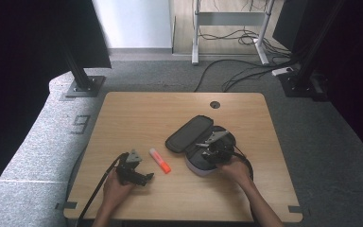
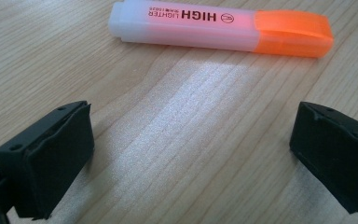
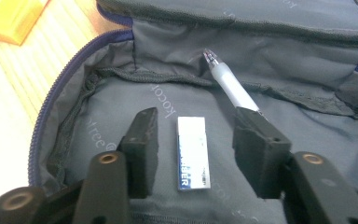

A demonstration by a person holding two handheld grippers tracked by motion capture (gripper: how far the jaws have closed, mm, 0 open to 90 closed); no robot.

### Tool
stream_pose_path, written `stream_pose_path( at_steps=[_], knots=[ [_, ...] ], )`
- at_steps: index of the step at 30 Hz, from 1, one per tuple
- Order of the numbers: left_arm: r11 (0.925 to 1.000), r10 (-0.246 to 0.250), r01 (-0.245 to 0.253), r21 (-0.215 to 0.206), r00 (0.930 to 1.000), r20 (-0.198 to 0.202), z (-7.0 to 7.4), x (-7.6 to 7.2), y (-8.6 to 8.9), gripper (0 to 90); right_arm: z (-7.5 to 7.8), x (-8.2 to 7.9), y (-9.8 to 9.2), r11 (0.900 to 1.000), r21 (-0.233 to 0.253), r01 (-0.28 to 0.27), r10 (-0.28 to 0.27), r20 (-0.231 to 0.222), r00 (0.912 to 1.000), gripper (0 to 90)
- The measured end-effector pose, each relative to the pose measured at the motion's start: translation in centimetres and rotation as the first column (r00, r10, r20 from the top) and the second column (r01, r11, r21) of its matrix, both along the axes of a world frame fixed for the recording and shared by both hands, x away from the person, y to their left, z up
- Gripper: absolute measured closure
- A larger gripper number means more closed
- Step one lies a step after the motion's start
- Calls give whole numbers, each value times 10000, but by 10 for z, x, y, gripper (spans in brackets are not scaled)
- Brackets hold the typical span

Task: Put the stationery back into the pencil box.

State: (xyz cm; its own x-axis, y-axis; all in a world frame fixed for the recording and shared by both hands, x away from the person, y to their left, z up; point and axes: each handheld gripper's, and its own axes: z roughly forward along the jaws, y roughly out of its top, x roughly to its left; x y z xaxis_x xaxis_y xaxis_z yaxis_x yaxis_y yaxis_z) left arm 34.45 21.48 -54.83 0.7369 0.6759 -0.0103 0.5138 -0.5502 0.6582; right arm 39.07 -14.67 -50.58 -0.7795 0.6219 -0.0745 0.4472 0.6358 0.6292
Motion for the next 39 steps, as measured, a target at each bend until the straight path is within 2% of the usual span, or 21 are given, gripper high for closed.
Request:
stream_pose_path(
  at_steps=[8, 15, 21, 31, 39],
  knots=[
    [10000, 0, 0, 5, 10000, 1, 0, 0, 0, 0, 6, -2, -2, 9999, -7, 116, -116, 50, 9999, 300],
    [10000, -2, 2, 3, 10000, -2, 0, 0, 0, 0, 14, -6, -2, 9993, 224, 299, -302, 115, 9995, 225],
    [10000, -9, 9, 5, 10000, -6, 0, 0, 0, 0, 21, -12, 4, 9997, 177, 191, -198, 389, 9990, 137],
    [10000, -9, 9, 7, 10000, -3, 0, 0, 0, 0, 30, -21, 19, 9990, 412, -190, 171, 461, 9988, 120],
    [10000, -4, 4, 14, 10000, 9, 0, 0, 0, 0, 36, -26, 35, 9974, 577, -429, 400, 505, 9979, 16]
  ],
)
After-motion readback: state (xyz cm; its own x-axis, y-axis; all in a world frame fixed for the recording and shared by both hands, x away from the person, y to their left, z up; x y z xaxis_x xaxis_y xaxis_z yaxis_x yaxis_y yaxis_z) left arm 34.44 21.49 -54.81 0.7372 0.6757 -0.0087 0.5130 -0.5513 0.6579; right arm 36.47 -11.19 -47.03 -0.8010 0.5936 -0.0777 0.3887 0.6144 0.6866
